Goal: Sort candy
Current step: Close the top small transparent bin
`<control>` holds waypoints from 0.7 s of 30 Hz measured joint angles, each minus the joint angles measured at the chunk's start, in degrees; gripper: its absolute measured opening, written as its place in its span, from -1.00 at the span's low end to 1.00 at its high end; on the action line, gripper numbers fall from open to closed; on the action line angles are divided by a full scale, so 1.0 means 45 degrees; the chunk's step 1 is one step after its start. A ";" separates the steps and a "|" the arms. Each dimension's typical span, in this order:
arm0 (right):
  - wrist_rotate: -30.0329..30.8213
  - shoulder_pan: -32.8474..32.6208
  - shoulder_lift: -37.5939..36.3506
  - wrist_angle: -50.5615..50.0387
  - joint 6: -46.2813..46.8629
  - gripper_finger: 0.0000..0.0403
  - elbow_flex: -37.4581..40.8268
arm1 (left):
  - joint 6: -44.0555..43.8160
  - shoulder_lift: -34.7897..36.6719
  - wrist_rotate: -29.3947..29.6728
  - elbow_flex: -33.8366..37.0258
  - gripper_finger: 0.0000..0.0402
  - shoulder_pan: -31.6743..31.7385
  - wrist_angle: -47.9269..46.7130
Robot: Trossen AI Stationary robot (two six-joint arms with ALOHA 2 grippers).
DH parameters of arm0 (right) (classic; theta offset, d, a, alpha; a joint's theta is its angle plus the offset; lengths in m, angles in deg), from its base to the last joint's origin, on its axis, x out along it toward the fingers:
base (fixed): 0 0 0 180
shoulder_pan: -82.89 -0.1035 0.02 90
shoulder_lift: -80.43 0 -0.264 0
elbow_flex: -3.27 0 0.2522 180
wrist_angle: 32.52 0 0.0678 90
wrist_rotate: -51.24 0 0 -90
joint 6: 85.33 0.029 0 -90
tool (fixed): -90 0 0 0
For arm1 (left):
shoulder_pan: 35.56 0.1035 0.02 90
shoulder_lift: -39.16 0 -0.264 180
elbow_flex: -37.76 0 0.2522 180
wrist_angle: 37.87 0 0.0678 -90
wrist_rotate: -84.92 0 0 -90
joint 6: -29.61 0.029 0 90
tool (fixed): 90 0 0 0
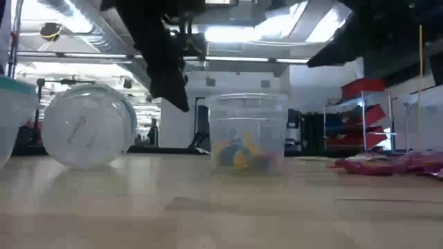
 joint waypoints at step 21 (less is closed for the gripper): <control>-0.1598 0.2500 0.1168 -0.7321 1.4824 -0.49 0.2513 | -0.3510 0.0002 -0.0164 -0.0005 -0.06 -0.2266 0.0358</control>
